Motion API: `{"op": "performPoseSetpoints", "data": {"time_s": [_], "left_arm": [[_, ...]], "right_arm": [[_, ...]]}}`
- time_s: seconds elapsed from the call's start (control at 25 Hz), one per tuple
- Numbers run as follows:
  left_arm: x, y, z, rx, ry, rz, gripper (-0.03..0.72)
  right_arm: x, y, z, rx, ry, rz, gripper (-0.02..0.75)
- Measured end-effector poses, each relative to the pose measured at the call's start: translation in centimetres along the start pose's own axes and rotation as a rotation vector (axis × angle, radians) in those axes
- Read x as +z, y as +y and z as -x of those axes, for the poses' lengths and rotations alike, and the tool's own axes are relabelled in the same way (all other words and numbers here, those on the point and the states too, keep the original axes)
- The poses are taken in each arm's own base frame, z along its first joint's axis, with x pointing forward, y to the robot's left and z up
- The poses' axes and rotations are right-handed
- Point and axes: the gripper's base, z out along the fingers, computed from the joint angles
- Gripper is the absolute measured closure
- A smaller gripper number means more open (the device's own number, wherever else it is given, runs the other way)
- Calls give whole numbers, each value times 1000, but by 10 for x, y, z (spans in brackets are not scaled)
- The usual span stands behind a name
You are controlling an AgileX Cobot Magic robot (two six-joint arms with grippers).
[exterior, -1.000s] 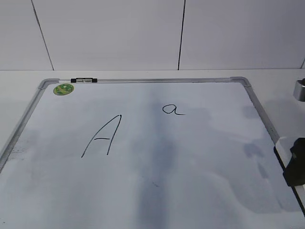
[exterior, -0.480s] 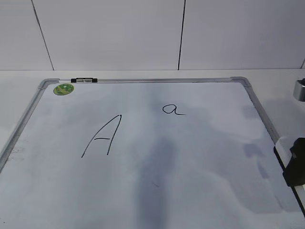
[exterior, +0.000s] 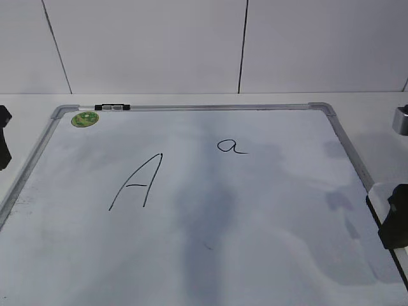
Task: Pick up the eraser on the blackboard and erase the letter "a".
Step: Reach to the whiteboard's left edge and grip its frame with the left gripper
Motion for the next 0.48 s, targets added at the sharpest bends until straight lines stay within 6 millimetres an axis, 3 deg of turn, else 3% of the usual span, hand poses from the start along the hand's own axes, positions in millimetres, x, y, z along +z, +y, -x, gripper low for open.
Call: {"op": "performPoseSetpoints", "data": {"time_s": [0.16, 0.48], "left_arm": [[21, 3, 5, 1, 61, 1, 293], [42, 9, 12, 3, 81, 6, 364]], "right_arm": [[0, 0, 0, 1, 0, 1, 213], [0, 0, 0, 1, 0, 1, 213]]}}
